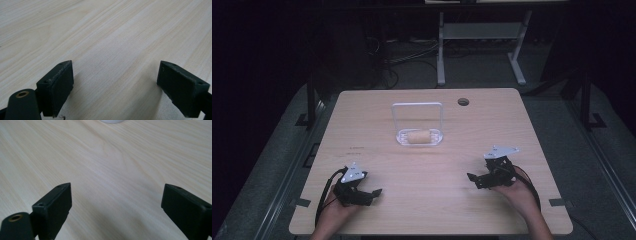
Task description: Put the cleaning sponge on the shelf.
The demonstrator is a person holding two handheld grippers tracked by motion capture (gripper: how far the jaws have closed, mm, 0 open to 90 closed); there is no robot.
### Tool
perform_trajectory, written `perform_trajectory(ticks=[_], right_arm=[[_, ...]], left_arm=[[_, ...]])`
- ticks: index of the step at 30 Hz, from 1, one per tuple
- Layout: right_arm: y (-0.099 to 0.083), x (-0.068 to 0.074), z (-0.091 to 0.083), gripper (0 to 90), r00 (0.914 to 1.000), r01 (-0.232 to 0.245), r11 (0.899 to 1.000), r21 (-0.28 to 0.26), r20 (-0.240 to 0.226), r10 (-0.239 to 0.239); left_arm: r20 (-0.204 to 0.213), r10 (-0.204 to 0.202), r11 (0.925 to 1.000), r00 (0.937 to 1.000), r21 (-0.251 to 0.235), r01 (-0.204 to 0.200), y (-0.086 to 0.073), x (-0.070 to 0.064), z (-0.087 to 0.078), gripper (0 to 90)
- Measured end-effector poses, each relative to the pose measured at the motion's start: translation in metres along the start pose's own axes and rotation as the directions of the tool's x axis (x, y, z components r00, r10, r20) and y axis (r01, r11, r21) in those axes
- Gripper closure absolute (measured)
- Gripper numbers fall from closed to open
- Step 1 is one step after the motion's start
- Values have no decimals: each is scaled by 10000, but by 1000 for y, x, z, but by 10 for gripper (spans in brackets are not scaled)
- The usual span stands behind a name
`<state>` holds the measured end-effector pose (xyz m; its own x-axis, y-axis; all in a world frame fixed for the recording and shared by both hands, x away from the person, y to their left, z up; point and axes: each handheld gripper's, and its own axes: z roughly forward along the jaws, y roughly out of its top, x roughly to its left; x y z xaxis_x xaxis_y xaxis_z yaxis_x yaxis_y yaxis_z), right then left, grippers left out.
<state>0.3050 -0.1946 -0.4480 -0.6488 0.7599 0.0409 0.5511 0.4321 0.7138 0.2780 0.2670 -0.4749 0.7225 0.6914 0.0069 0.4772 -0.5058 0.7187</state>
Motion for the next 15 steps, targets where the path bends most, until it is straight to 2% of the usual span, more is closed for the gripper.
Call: perform_trajectory(ticks=[6,15], right_arm=[[-16,-1,-6,82,9996,-42,10000,-80,279,44],[-34,-4,-13,82,9979,-350,9992,-191,537,360]], left_arm=[[1,-1,10000,10000,0,1,0,0,0,133],[-1,18,10000,10000,7,-18,0,0,0,133]])
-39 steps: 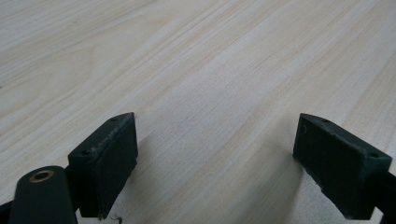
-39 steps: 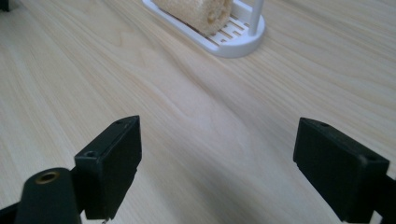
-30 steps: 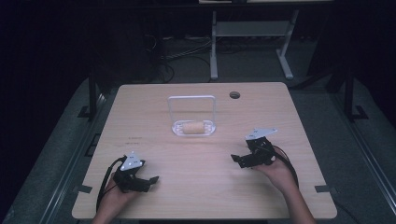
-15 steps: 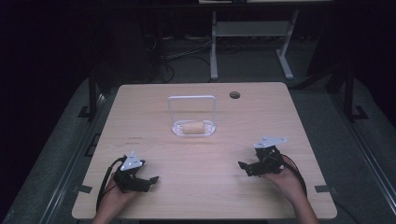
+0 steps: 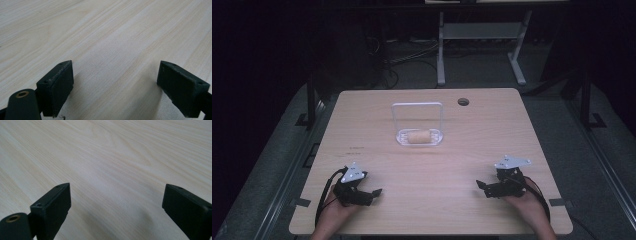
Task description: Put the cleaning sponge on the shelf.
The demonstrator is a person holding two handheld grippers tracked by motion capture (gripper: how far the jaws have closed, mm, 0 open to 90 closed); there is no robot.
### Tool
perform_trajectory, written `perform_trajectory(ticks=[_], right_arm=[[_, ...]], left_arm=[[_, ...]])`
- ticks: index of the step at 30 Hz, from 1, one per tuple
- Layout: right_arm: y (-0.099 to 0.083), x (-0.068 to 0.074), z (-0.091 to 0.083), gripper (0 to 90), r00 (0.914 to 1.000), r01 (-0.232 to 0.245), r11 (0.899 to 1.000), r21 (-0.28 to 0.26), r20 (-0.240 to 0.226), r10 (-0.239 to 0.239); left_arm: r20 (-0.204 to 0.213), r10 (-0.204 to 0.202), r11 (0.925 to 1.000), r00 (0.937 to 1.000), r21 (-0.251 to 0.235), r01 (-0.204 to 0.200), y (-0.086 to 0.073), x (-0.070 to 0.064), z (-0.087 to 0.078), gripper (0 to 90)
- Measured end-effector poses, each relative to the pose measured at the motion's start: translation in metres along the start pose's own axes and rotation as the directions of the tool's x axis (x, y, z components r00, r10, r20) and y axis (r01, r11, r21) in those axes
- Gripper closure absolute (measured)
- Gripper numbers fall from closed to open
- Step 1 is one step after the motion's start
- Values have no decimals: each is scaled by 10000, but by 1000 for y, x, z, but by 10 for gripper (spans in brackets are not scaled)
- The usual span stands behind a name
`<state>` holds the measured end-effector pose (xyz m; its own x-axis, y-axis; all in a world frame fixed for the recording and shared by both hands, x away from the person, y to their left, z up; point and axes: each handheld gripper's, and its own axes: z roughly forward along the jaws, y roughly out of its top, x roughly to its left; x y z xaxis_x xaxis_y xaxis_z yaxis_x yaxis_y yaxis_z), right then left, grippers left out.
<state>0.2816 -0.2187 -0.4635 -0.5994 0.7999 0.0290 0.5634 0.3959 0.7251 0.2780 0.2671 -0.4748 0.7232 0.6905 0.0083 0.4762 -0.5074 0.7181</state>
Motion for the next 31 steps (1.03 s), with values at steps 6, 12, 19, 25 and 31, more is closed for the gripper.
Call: perform_trajectory(ticks=[6,12,19,25,31], right_arm=[[-10,-2,-2,82,9998,-75,10000,6,195,75],[-25,-7,1,73,9987,-374,9992,144,362,368],[-26,-8,-1,72,9979,-446,9989,150,471,438],[-26,-8,-1,72,9980,-441,9989,158,466,434],[-26,-8,-1,72,9980,-443,9989,163,469,435]], left_arm=[[2,-11,10000,10000,-1,11,0,0,0,133],[3,-19,10000,10000,-10,19,0,0,0,133],[3,-23,10000,10000,-15,23,0,0,0,133],[4,-24,10000,10000,-16,24,0,0,0,134],[-5,-20,10000,10000,-16,20,0,0,0,133]])
